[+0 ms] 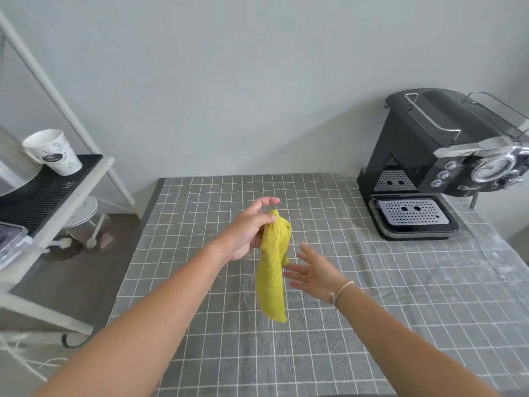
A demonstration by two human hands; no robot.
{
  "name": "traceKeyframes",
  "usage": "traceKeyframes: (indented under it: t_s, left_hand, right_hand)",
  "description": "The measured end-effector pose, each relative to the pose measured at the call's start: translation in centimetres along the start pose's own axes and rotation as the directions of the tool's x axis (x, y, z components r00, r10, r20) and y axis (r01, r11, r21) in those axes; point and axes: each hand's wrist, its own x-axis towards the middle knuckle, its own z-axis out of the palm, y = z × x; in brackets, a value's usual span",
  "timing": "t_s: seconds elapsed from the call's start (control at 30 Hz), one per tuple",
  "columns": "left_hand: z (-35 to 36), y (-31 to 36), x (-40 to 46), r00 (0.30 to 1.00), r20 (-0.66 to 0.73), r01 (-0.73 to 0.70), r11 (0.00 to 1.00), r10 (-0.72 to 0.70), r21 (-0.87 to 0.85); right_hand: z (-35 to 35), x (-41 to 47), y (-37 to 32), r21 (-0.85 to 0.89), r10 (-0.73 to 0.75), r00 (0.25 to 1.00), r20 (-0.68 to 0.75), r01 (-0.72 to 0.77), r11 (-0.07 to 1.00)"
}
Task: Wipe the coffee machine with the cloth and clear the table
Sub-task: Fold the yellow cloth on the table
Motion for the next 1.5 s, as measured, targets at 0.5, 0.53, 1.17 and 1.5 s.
traceKeyframes:
  t_s: [0.5,0.53,1.17,1.5]
  left_hand:
    - [-1.3,1.2,1.3,0.982,-0.181,-0.073,0.993,0.055,-0.092]
    - [-1.6,1.0,1.2,0.977,-0.204,-0.072,0.996,0.058,-0.06]
    - [-2.6,0.0,0.2,0.99,-0.109,-0.08,0.992,0.09,0.098]
    - [-4.9,-0.6,-0.7,0.985,-0.161,-0.035,0.982,0.066,0.186]
  right_hand:
    - [0.0,1.0,-4.8,-0.011,-0.19,0.974,0.124,0.193,0.981]
    - [-0.2,0.8,-5.3,-0.029,-0.216,0.971,0.105,0.22,0.975]
    - [-0.6,-0.4,-6.5,0.073,-0.191,0.979,0.071,0.186,0.98]
    - [0.7,-0.4,-7.5,0.031,-0.283,0.958,0.041,0.282,0.959]
